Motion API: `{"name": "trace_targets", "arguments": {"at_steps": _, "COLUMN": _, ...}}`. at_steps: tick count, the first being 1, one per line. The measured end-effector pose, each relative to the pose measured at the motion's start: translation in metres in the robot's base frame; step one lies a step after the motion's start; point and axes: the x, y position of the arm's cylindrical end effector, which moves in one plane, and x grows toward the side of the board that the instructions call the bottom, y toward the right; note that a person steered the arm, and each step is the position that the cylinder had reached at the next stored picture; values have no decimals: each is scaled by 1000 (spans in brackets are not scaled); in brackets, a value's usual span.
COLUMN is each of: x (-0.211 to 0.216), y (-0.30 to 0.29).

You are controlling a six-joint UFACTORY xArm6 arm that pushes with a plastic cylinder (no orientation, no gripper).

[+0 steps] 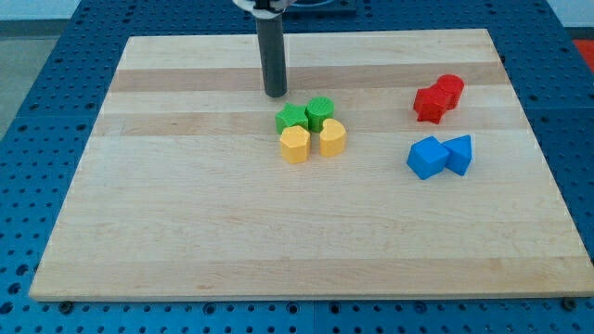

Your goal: Push the red star diagonal to the blue cube

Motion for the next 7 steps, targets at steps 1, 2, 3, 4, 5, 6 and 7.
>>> {"name": "trace_targets", "arguments": {"at_steps": 1, "x": -5, "y": 42}}
{"name": "trace_targets", "arguments": {"at_steps": 2, "x": -11, "y": 97}}
{"name": "trace_targets", "arguments": {"at_steps": 3, "x": -14, "y": 154}}
{"name": "trace_targets", "arguments": {"at_steps": 4, "x": -14, "y": 210}}
{"name": "trace_targets", "arguments": {"at_steps": 5, "x": -20, "y": 257}}
{"name": "trace_targets", "arguments": {"at_steps": 6, "x": -15, "y": 280}}
{"name": "trace_targets", "arguments": {"at_steps": 7, "x": 0, "y": 281}}
